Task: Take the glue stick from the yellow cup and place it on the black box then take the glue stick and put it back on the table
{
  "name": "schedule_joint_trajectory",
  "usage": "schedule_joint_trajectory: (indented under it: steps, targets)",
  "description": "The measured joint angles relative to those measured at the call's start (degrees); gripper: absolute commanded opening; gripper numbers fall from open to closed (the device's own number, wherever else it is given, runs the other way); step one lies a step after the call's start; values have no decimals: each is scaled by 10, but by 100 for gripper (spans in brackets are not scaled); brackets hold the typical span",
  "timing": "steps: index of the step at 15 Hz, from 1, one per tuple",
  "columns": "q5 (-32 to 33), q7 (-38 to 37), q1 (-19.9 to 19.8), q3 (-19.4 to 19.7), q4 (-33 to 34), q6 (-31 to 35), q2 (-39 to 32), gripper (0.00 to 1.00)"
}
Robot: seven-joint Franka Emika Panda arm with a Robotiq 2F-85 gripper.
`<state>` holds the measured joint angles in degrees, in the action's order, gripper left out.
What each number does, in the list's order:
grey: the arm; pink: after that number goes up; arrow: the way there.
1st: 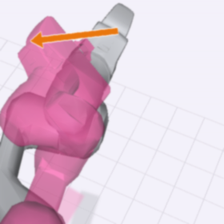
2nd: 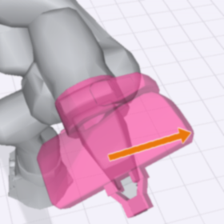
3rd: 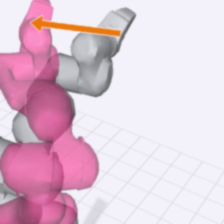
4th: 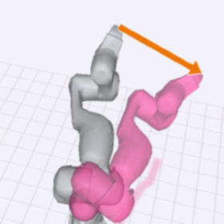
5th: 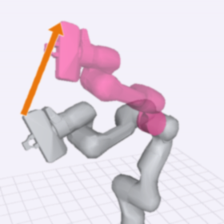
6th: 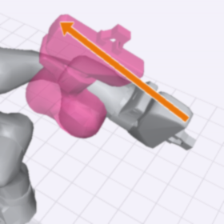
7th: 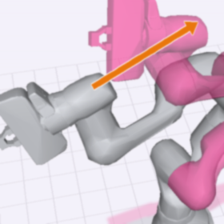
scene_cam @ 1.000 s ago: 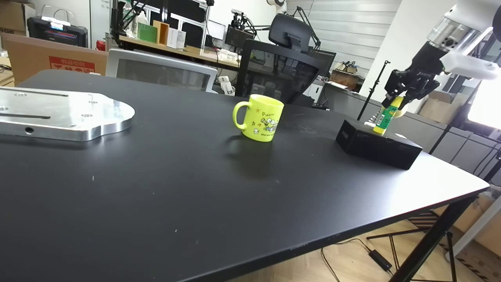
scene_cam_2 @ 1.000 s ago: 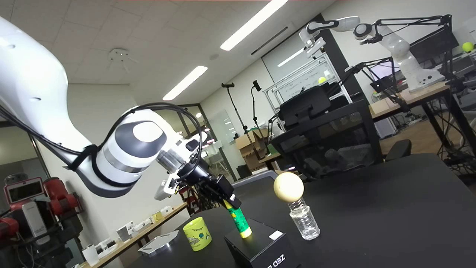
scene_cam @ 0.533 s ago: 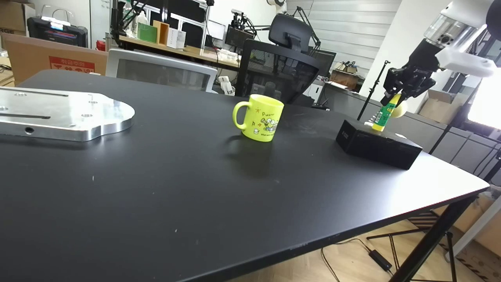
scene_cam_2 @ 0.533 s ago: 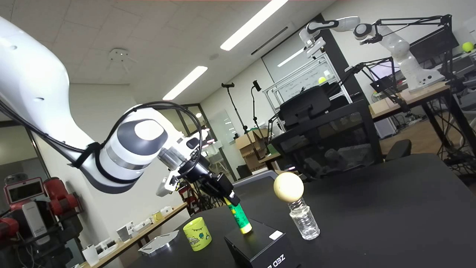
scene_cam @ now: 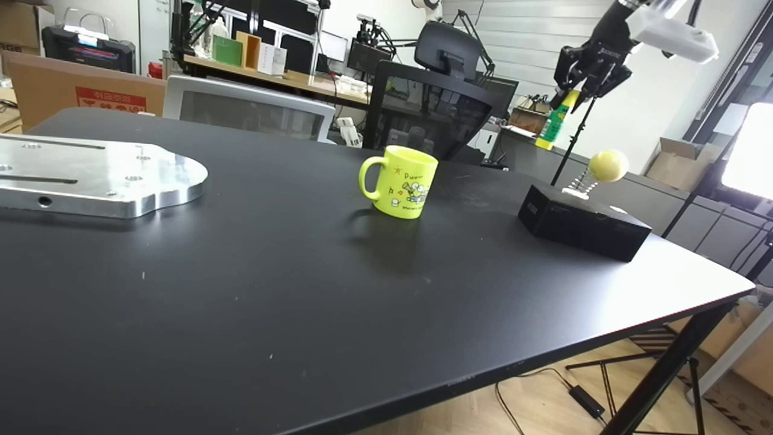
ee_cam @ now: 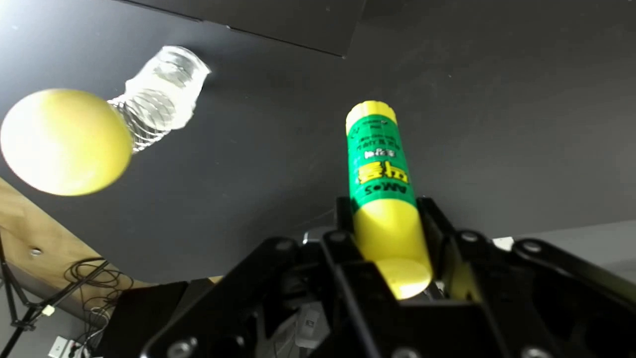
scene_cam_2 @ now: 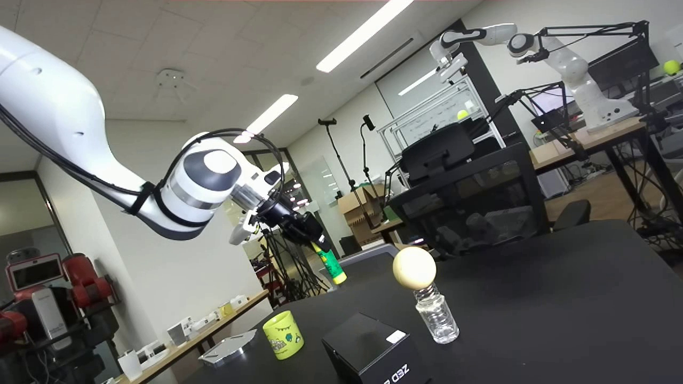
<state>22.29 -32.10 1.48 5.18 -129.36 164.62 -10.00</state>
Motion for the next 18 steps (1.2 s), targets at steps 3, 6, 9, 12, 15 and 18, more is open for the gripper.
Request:
schedule_joint_trajectory:
  steps: [3, 6, 9, 12, 15, 18]
  targets:
    - [-14, 1, 23, -32, 46, -43, -5, 10]
    - [-25, 6, 61, -58, 76, -73, -10, 10]
    - [-21, 7, 104, -69, 87, -89, -17, 35]
    - [-21, 9, 119, -71, 90, -103, -20, 35]
    - [-21, 16, 116, -69, 92, -104, -21, 35]
    - [-21, 18, 116, -69, 92, -104, -21, 10]
